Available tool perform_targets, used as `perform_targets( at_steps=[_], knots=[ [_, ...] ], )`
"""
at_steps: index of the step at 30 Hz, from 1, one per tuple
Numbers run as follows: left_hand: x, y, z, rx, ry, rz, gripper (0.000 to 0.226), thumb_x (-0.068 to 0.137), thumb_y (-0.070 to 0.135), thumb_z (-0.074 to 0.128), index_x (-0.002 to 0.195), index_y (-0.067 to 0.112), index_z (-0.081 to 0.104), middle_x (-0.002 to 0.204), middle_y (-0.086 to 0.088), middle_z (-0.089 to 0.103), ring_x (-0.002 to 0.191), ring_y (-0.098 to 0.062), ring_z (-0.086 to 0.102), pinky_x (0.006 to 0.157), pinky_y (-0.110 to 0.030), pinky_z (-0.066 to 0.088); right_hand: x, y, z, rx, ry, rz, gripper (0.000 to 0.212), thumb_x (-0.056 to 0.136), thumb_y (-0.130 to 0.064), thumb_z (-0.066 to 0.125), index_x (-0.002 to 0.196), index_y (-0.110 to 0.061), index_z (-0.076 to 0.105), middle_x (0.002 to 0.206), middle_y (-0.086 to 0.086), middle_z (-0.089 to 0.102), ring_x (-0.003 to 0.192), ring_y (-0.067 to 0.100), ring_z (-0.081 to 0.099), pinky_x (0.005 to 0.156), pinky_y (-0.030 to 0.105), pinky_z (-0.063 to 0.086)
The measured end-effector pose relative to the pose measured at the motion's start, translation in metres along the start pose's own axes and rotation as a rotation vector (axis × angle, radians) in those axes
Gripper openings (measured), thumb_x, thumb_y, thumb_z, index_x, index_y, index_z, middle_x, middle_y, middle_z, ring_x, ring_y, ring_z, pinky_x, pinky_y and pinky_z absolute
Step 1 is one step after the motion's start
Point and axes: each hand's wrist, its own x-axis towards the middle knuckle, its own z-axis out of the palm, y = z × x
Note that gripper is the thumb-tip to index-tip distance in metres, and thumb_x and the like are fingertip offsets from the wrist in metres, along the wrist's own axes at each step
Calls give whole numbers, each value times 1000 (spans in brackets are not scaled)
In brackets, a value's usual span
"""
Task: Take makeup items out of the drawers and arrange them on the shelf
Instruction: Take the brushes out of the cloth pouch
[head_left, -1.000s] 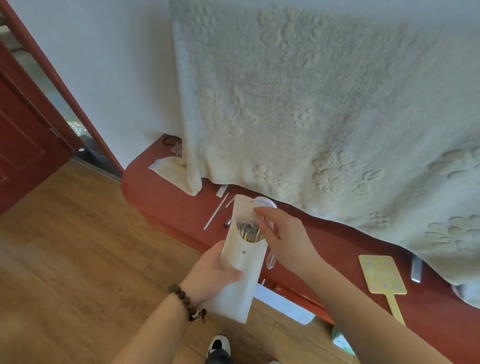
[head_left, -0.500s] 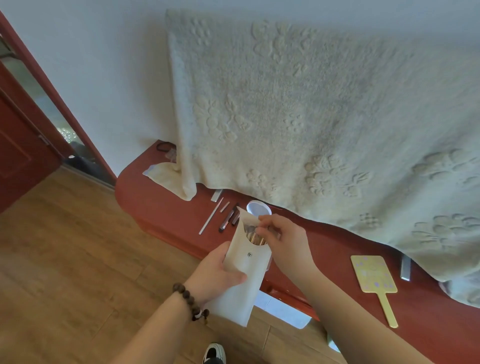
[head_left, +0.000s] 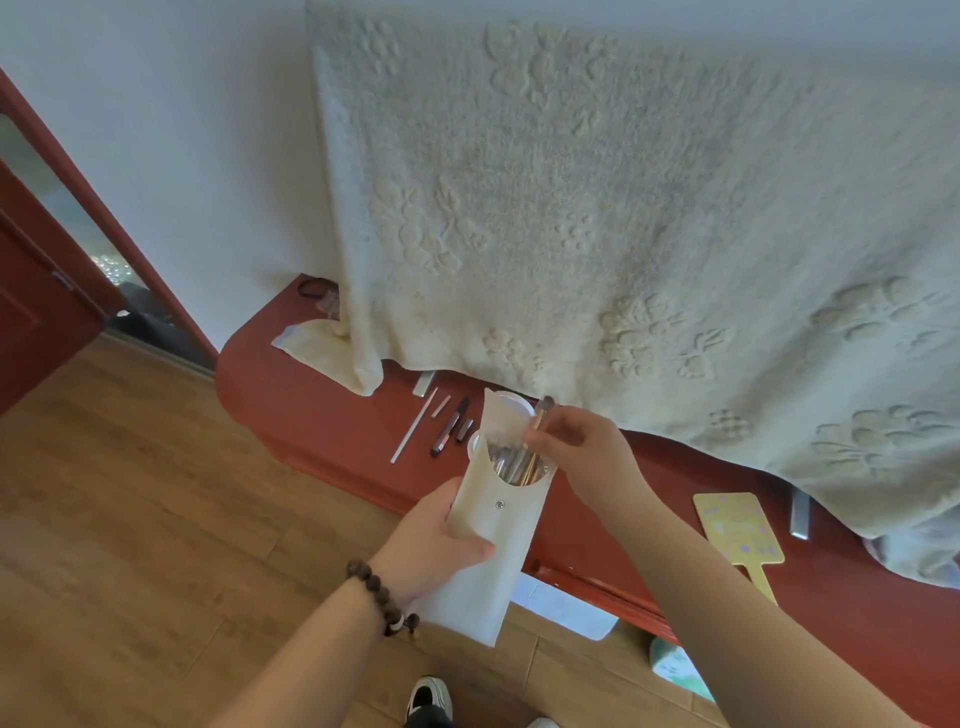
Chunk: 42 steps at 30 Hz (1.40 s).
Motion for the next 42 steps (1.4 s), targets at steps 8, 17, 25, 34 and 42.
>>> perform_targets(
  at_steps=[8, 17, 25, 34, 42],
  knots=[
    [-3, -15, -12, -2, 18, -53, 45, 76, 8, 69, 113, 32, 56, 103, 6, 70, 91, -10, 69, 74, -32, 56, 44, 8, -31, 569, 253, 168, 8, 93, -9, 57, 87, -4, 55, 77, 14, 61, 69, 28, 64, 64, 34, 60],
    [-3, -33, -31, -7, 156, -170, 42, 79, 8, 70, 112, 31, 56, 107, 3, 68, 97, -16, 66, 79, -40, 56, 80, 95, -27, 122, 154, 509, 18, 82, -9, 73, 73, -6, 58, 67, 13, 61, 56, 21, 60, 55, 33, 57],
    [-4, -35, -36, -3, 173, -205, 40, 81, 9, 70, 111, 31, 54, 107, 4, 66, 96, -15, 65, 71, -30, 54, 109, 105, -9, -178, 44, 625, 26, 89, -17, 66, 69, -2, 56, 64, 13, 64, 75, 30, 69, 81, 41, 58],
    [-1, -27, -37, -23, 157, -185, 43, 79, 4, 70, 112, 28, 56, 106, 1, 69, 93, -15, 68, 74, -34, 57, 104, 110, -10, -573, 98, 483, 43, 78, -48, 69, 76, -5, 60, 66, 9, 67, 61, 28, 67, 59, 34, 56],
    [4, 7, -23, -57, 17, -45, 45, 81, -1, 69, 115, 27, 57, 101, 8, 72, 90, -14, 70, 68, -29, 58, 69, 30, 1, 250, -28, 368, 57, 92, -53, 49, 95, 1, 65, 77, 16, 72, 67, 27, 71, 61, 36, 59]
  ],
)
